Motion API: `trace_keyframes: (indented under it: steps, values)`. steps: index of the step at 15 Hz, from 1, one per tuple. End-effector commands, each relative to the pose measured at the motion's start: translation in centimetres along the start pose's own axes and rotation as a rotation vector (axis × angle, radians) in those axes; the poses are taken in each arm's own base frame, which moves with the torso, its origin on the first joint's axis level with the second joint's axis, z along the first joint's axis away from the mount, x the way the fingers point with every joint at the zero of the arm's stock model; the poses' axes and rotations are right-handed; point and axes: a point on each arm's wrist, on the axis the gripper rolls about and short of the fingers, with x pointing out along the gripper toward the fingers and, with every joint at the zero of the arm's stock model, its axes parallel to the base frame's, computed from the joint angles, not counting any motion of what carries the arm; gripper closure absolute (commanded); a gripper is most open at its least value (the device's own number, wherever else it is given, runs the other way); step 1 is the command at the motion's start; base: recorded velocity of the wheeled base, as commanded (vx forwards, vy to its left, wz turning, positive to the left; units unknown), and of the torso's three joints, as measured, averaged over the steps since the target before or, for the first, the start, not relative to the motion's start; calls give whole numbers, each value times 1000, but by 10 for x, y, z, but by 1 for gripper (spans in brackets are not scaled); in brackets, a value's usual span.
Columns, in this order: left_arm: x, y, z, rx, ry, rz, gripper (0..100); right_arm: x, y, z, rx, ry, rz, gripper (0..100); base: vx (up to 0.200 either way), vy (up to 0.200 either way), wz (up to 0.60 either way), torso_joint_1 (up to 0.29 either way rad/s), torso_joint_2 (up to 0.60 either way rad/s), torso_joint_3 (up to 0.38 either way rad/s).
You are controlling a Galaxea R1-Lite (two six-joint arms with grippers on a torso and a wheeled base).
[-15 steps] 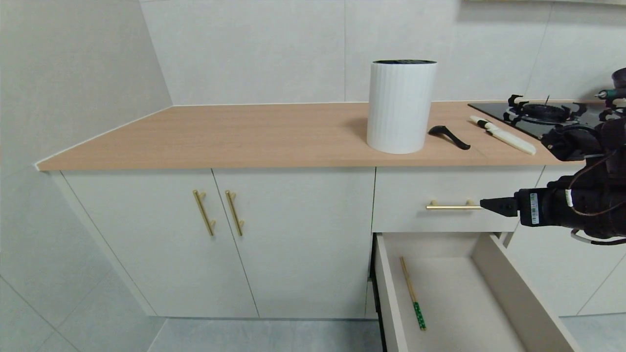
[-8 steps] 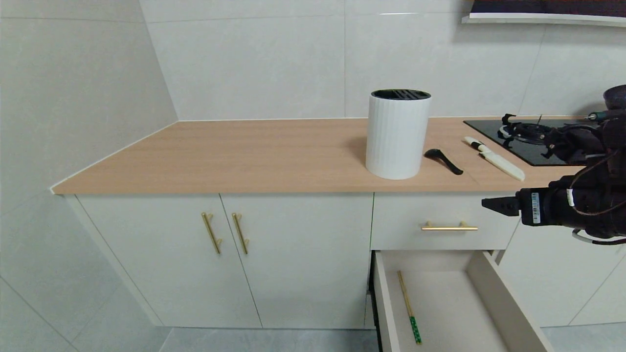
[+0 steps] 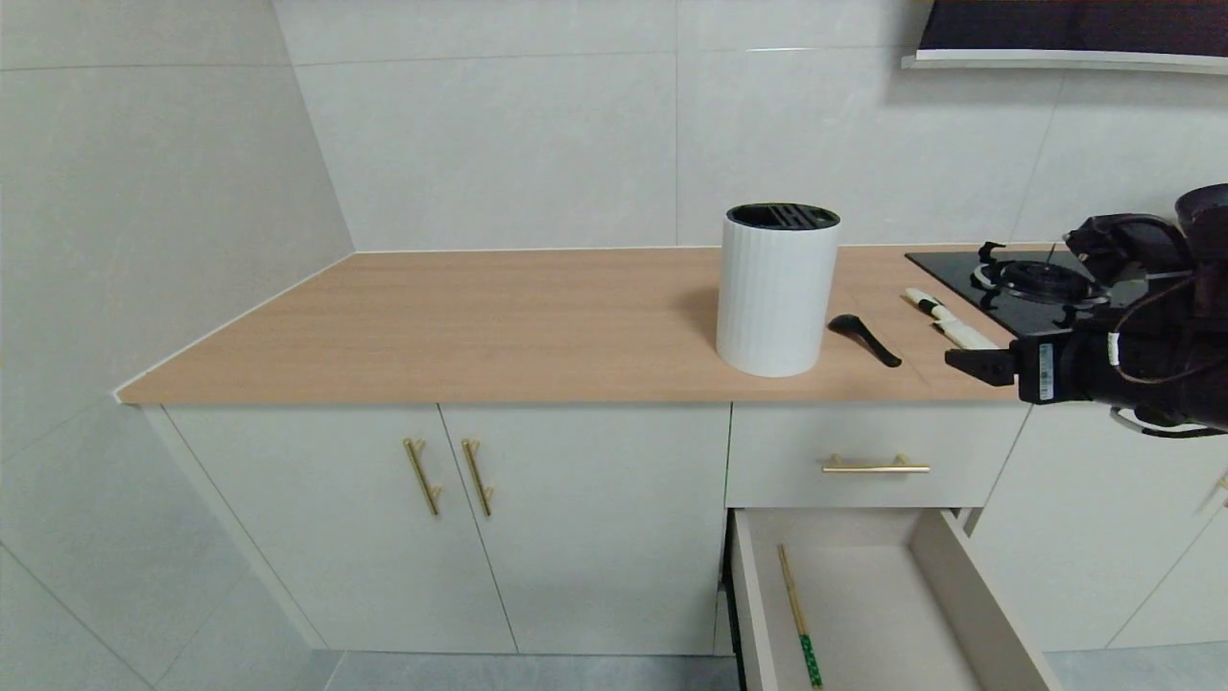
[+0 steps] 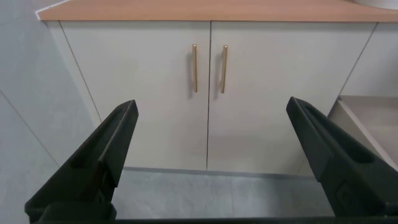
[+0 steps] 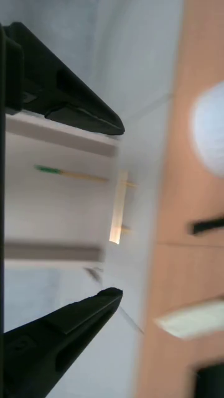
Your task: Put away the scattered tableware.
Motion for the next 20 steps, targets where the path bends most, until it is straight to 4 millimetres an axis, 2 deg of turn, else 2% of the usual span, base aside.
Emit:
trace_keyframes:
  steps: [1, 5, 7, 11, 14, 20]
  values:
    - [0, 0, 0, -1, -1, 0, 0, 59, -20, 4, -21, -25, 41, 0, 0, 0, 0, 0, 0, 0]
    - [0, 0, 0, 0, -1, 0, 0, 115, -28, 14, -25, -24, 88, 0, 0, 0, 0, 0, 0, 0]
    - [0, 0, 0, -1, 1, 0, 0, 133, -32, 13, -19, 22, 93, 0, 0, 0, 0, 0, 0, 0]
    - [0, 0, 0, 0, 1, 0, 0, 146, -32, 13, -1, 123, 97, 0, 0, 0, 0, 0, 0, 0]
    - [0, 0, 0, -1, 1, 0, 0, 175, -30, -1, 20, 162, 75, 0, 0, 0, 0, 0, 0, 0]
    - [0, 0, 0, -1, 1, 0, 0, 204, -30, -16, 13, 102, 68, 0, 0, 0, 0, 0, 0, 0]
